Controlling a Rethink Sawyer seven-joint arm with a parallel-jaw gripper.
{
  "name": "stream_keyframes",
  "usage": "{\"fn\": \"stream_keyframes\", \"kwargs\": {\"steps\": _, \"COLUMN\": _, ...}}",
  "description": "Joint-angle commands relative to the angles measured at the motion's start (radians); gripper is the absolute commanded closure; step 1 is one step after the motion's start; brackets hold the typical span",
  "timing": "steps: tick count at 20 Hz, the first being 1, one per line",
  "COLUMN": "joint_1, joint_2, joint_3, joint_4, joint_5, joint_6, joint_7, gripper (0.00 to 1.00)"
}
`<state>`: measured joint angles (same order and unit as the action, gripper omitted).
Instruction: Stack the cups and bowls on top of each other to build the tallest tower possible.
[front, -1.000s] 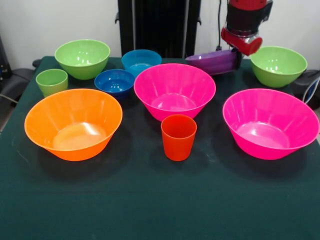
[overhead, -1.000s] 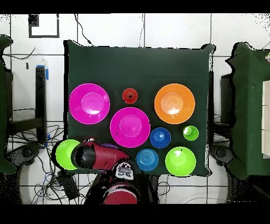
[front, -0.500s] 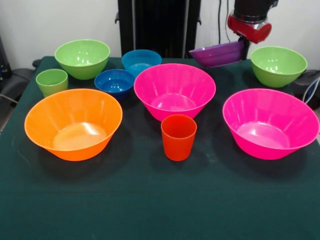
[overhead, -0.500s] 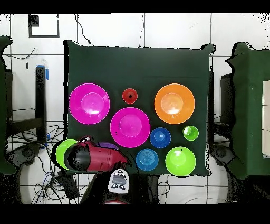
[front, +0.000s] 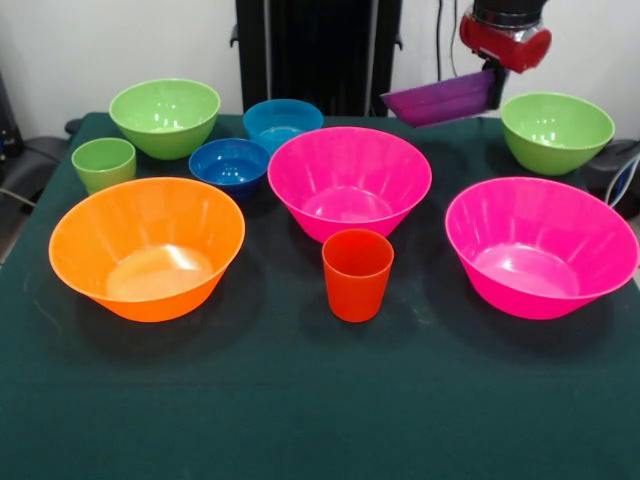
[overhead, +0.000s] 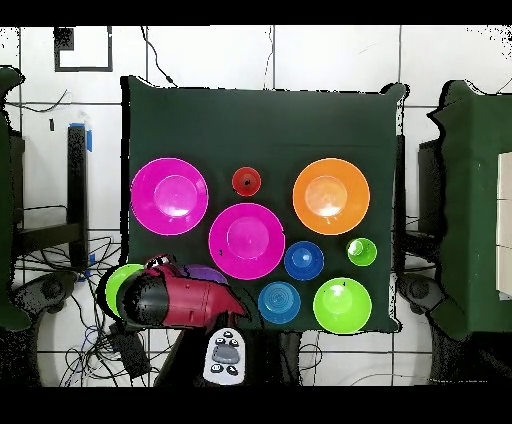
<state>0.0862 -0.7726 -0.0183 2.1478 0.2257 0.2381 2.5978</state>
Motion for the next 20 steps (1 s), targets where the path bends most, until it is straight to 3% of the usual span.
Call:
{"fn": "stream_keyframes", "kwargs": {"steps": 1, "joint_1": 0.002, "joint_2": -0.032, "joint_3": 0.003, "joint_4": 0.031, "joint_5": -0.027, "joint_6": 0.158, "joint_7": 0.055, "gripper": 1.0}}
{"fn": "stream_keyframes", "kwargs": {"steps": 12, "joint_1": -0.01, "joint_2": -0.128, "joint_3": -0.056, "joint_4": 0.011, "joint_5": -0.1, "joint_6": 0.303, "joint_7": -0.018, "gripper": 1.0}}
{"fn": "stream_keyframes", "kwargs": {"steps": 20, "joint_1": -0.091, "joint_2": -0.203, "joint_3": -0.062, "joint_4": -0.037, "joint_5": -0.214, "joint_6": 0.416, "joint_7": -0.122, "gripper": 1.0}}
